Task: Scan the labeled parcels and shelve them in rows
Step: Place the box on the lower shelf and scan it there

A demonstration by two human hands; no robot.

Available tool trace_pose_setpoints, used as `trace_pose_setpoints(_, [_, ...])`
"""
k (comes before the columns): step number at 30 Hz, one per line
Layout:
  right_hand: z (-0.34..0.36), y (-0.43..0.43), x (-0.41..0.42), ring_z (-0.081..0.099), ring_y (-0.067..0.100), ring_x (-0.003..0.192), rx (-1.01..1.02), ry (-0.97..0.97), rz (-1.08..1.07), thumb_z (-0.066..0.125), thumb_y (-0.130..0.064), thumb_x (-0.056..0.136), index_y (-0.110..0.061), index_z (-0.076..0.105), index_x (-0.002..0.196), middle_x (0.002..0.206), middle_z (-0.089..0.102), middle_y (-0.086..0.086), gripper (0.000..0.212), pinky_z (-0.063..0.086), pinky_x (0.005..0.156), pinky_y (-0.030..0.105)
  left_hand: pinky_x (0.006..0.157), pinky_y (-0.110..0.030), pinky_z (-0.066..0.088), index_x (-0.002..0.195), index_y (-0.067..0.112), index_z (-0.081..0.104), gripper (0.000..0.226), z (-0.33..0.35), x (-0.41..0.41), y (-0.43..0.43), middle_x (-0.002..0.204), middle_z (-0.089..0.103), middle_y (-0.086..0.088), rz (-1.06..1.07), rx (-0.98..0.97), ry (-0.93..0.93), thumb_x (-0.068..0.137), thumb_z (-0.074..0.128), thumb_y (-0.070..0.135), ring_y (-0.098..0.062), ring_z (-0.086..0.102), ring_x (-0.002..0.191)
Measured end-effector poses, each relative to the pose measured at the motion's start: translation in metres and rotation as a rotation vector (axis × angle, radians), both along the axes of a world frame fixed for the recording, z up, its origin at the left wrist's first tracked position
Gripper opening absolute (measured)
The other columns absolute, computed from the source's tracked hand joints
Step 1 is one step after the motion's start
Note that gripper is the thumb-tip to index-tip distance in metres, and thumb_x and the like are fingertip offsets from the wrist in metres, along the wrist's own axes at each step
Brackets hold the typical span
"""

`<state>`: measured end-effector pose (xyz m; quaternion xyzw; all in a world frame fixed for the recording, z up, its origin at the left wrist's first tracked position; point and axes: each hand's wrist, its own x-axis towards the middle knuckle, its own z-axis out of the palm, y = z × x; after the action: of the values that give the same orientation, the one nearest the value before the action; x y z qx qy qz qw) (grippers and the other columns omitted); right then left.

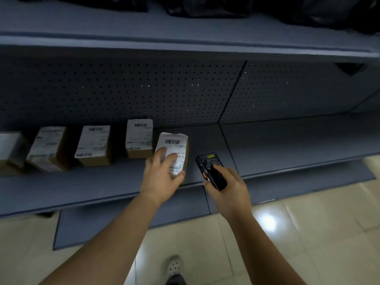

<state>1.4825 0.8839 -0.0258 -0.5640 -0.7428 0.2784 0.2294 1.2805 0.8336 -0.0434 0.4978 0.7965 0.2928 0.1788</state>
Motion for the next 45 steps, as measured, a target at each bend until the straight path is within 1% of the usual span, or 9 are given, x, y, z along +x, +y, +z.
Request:
trace_pose_setpoints(6, [-0.035, 0.066, 0.007, 0.060, 0.020, 0.105, 0.041, -0.038, 0.130, 0.061, -0.055, 0.077, -0.036, 0.059, 0.129, 0.123, 0.059, -0.004, 0.055, 0.055, 0.081, 0.038, 0.107, -0.044, 0.034, 0.138, 0.027, 0.049, 0.059, -0.032, 0.009, 0.045, 0.154, 0.024, -0.002, 0.114, -0.073, 0.075, 0.084, 0.067, 0.042, -0.032, 0.028, 0.128])
trace_pose_setpoints(11, [-0.061, 0.103, 0.010, 0.062, 0.024, 0.102, 0.067, -0.013, 0.209, 0.068, -0.048, 0.076, -0.031, 0.064, 0.125, 0.120, 0.062, 0.000, 0.052, 0.055, 0.077, 0.036, 0.100, -0.049, 0.042, 0.134, 0.021, 0.055, 0.059, -0.064, 0.016, 0.071, 0.149, 0.033, -0.007, 0.179, -0.122, 0.154, 0.081, 0.070, 0.042, -0.038, 0.037, 0.118])
trace_pose_setpoints(16, [-0.092, 0.133, 0.021, 0.063, 0.023, 0.099, 0.078, 0.041, 0.285, 0.076, -0.040, 0.075, -0.028, 0.067, 0.121, 0.118, 0.063, -0.001, 0.048, 0.054, 0.078, 0.034, 0.101, -0.046, 0.041, 0.133, 0.024, 0.054, 0.060, -0.083, 0.025, 0.093, 0.150, 0.034, -0.003, 0.268, -0.124, 0.184, 0.079, 0.070, 0.045, -0.037, 0.037, 0.121])
trace_pose_setpoints(21, [-0.112, 0.152, 0.027, 0.063, 0.020, 0.099, 0.042, 0.074, 0.317, 0.067, -0.049, 0.073, -0.032, 0.067, 0.121, 0.118, 0.063, -0.007, 0.051, 0.056, 0.077, 0.036, 0.101, -0.038, 0.038, 0.139, 0.029, 0.048, 0.065, -0.090, 0.020, 0.118, 0.156, 0.027, 0.002, 0.299, -0.140, 0.206, 0.080, 0.069, 0.049, -0.037, 0.035, 0.121])
trace_pose_setpoints(26, [-0.118, 0.171, 0.025, 0.061, 0.016, 0.104, -0.003, 0.109, 0.331, 0.073, -0.045, 0.075, -0.033, 0.065, 0.122, 0.120, 0.061, -0.010, 0.050, 0.054, 0.082, 0.035, 0.100, -0.041, 0.038, 0.139, 0.027, 0.049, 0.070, -0.094, 0.009, 0.146, 0.155, 0.029, 0.001, 0.297, -0.126, 0.233, 0.077, 0.064, 0.056, -0.041, 0.036, 0.121])
trace_pose_setpoints(31, [-0.114, 0.173, 0.019, 0.062, 0.016, 0.105, -0.028, 0.154, 0.327, 0.060, -0.059, 0.069, -0.033, 0.066, 0.123, 0.117, 0.062, -0.008, 0.060, 0.055, 0.085, 0.038, 0.103, -0.035, 0.030, 0.144, 0.030, 0.041, 0.071, -0.094, 0.005, 0.159, 0.157, 0.021, 0.004, 0.298, -0.169, 0.217, 0.082, 0.067, 0.054, -0.037, 0.033, 0.123])
trace_pose_setpoints(37, [-0.107, 0.171, 0.025, 0.061, 0.011, 0.103, -0.015, 0.176, 0.342, 0.065, -0.053, 0.072, -0.031, 0.066, 0.122, 0.117, 0.061, -0.012, 0.054, 0.053, 0.085, 0.032, 0.105, -0.037, 0.031, 0.147, 0.032, 0.034, 0.071, -0.095, 0.001, 0.166, 0.158, 0.015, 0.005, 0.279, -0.198, 0.236, 0.086, 0.058, 0.058, -0.036, 0.029, 0.126])
trace_pose_setpoints(41, [-0.099, 0.167, 0.032, 0.061, 0.012, 0.104, 0.019, 0.173, 0.353, 0.070, -0.047, 0.074, -0.029, 0.066, 0.122, 0.117, 0.061, -0.010, 0.051, 0.053, 0.085, 0.031, 0.110, -0.043, 0.030, 0.148, 0.034, 0.034, 0.080, -0.094, 0.000, 0.159, 0.160, 0.016, 0.006, 0.249, -0.184, 0.252, 0.079, 0.048, 0.073, -0.039, 0.027, 0.131])
trace_pose_setpoints(45, [-0.076, 0.154, 0.036, 0.061, 0.014, 0.105, 0.055, 0.173, 0.360, 0.066, -0.053, 0.073, -0.033, 0.065, 0.121, 0.119, 0.061, -0.009, 0.052, 0.054, 0.084, 0.036, 0.109, -0.049, 0.033, 0.146, 0.030, 0.042, 0.086, -0.064, 0.011, 0.122, 0.158, 0.029, -0.001, 0.211, -0.062, 0.284, 0.075, 0.034, 0.077, -0.038, 0.029, 0.136])
